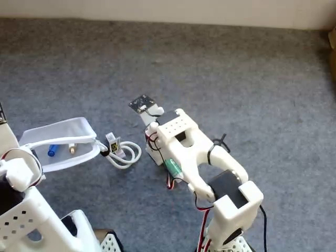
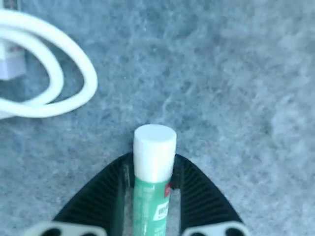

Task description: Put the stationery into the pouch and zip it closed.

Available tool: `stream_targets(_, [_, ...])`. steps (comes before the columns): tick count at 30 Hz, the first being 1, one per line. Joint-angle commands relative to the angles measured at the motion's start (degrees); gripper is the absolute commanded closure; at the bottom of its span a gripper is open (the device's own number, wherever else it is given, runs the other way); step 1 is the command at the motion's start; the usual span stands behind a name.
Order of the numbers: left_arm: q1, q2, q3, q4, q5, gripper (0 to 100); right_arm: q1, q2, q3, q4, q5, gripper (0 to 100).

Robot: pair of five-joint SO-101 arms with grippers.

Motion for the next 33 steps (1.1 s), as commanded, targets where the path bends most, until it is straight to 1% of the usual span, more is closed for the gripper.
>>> stream_targets(1, [-0.04, 0.04, -0.48, -1.23, 0.53, 99, -0.75, -6.81, 1.71, 1.27, 0.35, 99.5])
stream_targets(5, [0.13, 0.04, -0.75, -1.41, 0.44, 99, -0.75, -17.1, 12.09, -3.82, 0.35, 99.5])
stream_targets(8, [2.68, 0.04, -2.15, -1.23, 0.44, 99, -0.66, -26.77, 21.49, -8.92, 0.09, 99.5])
stream_targets(12, [7.96, 0.04, -5.23, -1.14, 0.62, 99, 2.15, -40.31, 29.49, -10.15, -7.74, 99.5])
stream_targets(15, [10.24, 0.13, -8.57, -1.14, 0.62, 99, 4.35, -49.1, 32.22, -10.15, -14.24, 99.5])
stream_targets(18, [12.7, 0.13, -12.35, -0.44, 0.7, 99, 4.97, -57.19, 33.8, -10.15, -19.6, 99.5])
stream_targets(21, [17.36, 0.13, -15.96, 2.02, 0.7, 99, 4.97, -65.27, 36.09, -10.07, -24.0, 99.5])
stream_targets(25, [23.08, 0.57, -19.82, 4.66, 1.14, 99, 4.97, -76.44, 38.9, -10.07, -24.62, 99.5])
stream_targets(27, [25.1, 0.66, -20.35, 5.01, 3.08, 99, 4.97, -82.42, 40.13, -10.07, -24.44, 99.5])
stream_targets(30, [27.56, 0.75, -20.35, 5.19, 4.04, 99, 4.97, -91.47, 40.92, -10.07, -24.26, 99.5])
stream_targets(33, [28.35, 0.75, -20.62, 5.27, 4.04, 99, 4.97, -99.47, 40.66, -10.07, -24.18, 99.5])
